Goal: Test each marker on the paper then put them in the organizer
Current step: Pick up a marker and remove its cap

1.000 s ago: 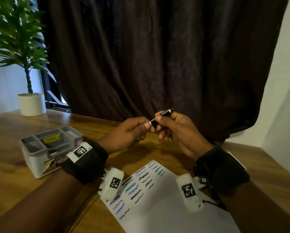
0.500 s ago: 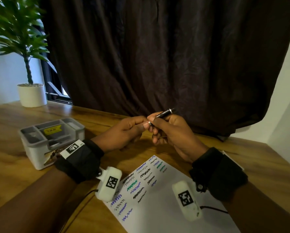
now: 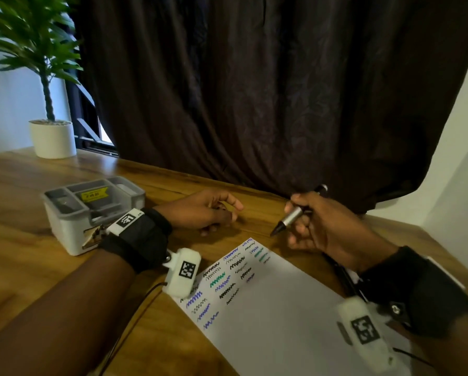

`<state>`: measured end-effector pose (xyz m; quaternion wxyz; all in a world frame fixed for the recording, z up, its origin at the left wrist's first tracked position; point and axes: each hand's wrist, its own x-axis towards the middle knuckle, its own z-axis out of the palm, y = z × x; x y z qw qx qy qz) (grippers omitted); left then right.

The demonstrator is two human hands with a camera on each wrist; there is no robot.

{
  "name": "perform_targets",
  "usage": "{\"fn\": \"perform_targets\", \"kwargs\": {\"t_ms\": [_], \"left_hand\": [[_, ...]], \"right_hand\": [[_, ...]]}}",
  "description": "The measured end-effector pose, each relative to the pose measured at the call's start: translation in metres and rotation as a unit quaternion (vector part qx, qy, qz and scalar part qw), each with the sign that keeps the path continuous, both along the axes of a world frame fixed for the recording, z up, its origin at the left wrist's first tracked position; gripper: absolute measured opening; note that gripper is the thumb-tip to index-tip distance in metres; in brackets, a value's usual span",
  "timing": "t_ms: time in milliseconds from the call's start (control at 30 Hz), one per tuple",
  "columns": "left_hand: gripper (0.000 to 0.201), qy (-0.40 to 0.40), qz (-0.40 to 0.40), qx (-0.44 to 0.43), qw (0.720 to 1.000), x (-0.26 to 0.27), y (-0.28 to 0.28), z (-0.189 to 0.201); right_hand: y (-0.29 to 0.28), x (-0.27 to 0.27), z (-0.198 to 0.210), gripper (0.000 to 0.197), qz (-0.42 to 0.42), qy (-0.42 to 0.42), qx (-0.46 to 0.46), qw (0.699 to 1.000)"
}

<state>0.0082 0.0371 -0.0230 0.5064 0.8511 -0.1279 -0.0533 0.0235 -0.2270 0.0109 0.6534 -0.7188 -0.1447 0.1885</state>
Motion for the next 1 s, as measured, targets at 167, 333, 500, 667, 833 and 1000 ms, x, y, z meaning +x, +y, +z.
{"fn": "perform_targets", "kwargs": {"t_ms": [167, 333, 500, 667, 833, 1000], "left_hand": [[0.030, 0.057, -0.043, -0.009, 0.997, -0.002, 0.000, -0.002], [0.029, 0.091, -0.058, -0.015, 0.994, -0.001, 0.001, -0.004], [0.030, 0.163, -0.065, -0.028, 0.984, -0.002, 0.002, -0.007], [0.032, 0.198, -0.064, -0.009, 0.978, -0.004, 0.001, -0.006], [0.033, 0.209, -0.058, -0.025, 0.976, -0.005, 0.002, -0.009], [0.035, 0.206, -0.050, -0.020, 0.977, -0.005, -0.001, -0.007]], "right_hand": [[-0.018, -0.013, -0.047, 0.035, 0.050, 0.080, -0.061, 0.994], [-0.019, -0.002, -0.050, 0.034, 0.024, 0.112, -0.036, 0.993], [-0.013, 0.011, -0.049, 0.032, -0.009, 0.100, -0.040, 0.994], [-0.005, 0.009, -0.043, 0.032, 0.024, 0.035, -0.085, 0.995], [0.022, -0.033, -0.025, 0.017, 0.184, -0.092, -0.133, 0.970], [0.038, -0.050, -0.026, 0.017, 0.288, -0.173, -0.175, 0.926]]}}
